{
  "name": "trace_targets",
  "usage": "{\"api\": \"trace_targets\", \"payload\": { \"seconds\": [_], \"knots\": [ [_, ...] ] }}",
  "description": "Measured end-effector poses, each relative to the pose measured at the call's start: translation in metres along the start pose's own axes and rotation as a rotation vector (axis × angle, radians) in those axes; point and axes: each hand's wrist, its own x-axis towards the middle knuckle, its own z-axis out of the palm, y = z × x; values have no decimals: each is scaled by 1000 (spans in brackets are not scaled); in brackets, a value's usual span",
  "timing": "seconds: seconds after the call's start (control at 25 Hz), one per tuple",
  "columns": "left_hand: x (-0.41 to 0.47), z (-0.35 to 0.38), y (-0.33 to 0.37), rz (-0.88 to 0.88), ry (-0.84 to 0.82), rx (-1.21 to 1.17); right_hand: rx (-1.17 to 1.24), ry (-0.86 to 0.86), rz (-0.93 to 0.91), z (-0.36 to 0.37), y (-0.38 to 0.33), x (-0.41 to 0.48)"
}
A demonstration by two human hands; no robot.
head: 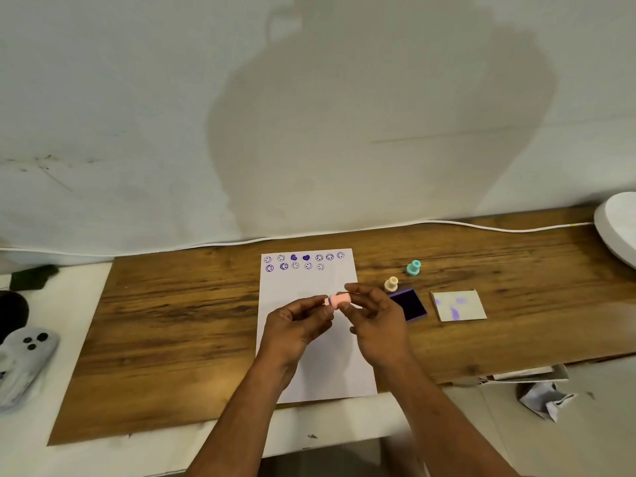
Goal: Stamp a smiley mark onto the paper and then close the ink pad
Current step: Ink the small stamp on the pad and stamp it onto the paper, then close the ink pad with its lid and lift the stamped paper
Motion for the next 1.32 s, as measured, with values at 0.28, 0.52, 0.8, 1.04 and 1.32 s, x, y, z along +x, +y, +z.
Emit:
{"api": "trace_targets", "payload": {
  "seconds": [0.28,0.52,0.8,1.04,1.32],
  "knots": [
    [0,0,4,-21,2,-1,-78,-62,-44,0,7,8],
    [0,-6,4,-38,10,9,-125,-125,-20,-1,7,9],
    [-1,0,3,57,41,137,-108,-128,52,-7,2,11],
    [-4,9,0,131,40,549,-773,269,-353,-27,-9,58],
    [-4,-1,-4,152,61,647,-1341,129,-349,-28,3,104]
  ]
}}
